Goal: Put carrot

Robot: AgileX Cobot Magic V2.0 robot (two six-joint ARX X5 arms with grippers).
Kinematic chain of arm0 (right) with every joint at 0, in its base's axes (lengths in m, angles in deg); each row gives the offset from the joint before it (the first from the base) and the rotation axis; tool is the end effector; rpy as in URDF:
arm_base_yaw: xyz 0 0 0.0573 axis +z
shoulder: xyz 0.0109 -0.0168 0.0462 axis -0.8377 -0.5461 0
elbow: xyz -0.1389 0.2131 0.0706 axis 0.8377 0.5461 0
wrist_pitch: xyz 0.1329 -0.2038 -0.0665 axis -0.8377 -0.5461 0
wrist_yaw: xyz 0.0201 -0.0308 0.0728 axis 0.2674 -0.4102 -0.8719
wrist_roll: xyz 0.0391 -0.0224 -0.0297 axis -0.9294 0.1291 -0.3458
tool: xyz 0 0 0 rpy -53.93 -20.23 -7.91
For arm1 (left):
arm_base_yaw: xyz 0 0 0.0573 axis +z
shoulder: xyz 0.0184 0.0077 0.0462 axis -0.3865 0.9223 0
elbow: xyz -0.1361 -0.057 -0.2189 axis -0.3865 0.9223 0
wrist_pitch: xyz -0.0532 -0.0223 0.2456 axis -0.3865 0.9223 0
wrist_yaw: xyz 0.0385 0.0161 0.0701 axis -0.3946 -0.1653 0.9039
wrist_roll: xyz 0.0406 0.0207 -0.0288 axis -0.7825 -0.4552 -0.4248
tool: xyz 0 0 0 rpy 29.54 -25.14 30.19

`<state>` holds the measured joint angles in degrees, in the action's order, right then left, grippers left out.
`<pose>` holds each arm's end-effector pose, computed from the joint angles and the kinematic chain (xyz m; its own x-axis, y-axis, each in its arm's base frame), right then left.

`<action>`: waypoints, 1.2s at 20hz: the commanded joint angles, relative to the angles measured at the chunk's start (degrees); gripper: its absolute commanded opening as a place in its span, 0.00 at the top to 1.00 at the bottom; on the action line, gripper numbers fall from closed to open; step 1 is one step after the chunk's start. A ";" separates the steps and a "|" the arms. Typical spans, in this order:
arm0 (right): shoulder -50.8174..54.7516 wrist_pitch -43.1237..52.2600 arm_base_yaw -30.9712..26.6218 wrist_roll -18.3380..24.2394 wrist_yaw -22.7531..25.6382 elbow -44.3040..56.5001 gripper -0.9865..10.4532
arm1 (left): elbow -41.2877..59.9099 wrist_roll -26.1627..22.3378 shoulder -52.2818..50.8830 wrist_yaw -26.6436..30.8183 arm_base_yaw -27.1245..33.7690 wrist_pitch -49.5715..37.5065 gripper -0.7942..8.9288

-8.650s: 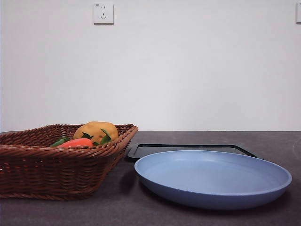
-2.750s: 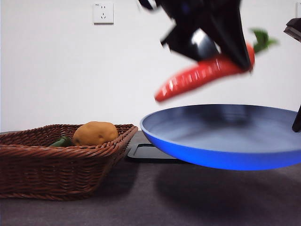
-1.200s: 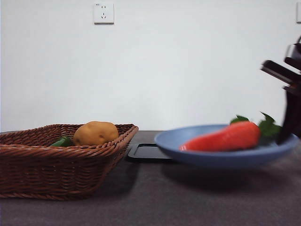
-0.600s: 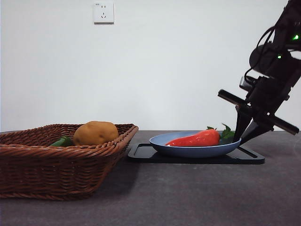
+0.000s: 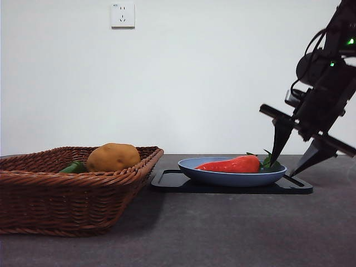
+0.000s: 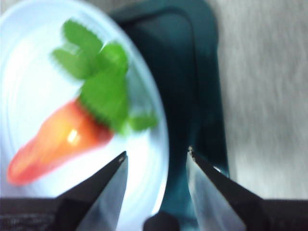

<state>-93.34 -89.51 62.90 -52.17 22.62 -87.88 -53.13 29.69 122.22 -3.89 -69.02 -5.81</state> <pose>0.3768 0.0508 0.1779 0.3390 0.4197 -0.8420 0.0707 0.8811 0.4677 0.1382 -0.1425 0.4272 0.5802 -0.5348 -0.6143 0.7162 0.6941 0.0723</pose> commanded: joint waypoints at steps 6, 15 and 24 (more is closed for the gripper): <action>15.06 -13.25 0.48 8.09 2.19 -1.22 0.91 | -0.85 -6.73 8.35 0.13 4.85 -4.35 0.91; 42.10 -11.65 13.09 13.00 20.50 5.18 0.91 | 0.83 -7.72 5.68 -0.20 23.04 -8.00 0.91; 70.99 19.30 23.78 15.52 30.71 37.68 0.91 | 37.55 -3.89 -26.60 -0.33 29.11 -28.98 0.91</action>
<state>-21.95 -70.87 86.33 -37.33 53.03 -50.62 -16.00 24.21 95.78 -4.20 -39.77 -34.24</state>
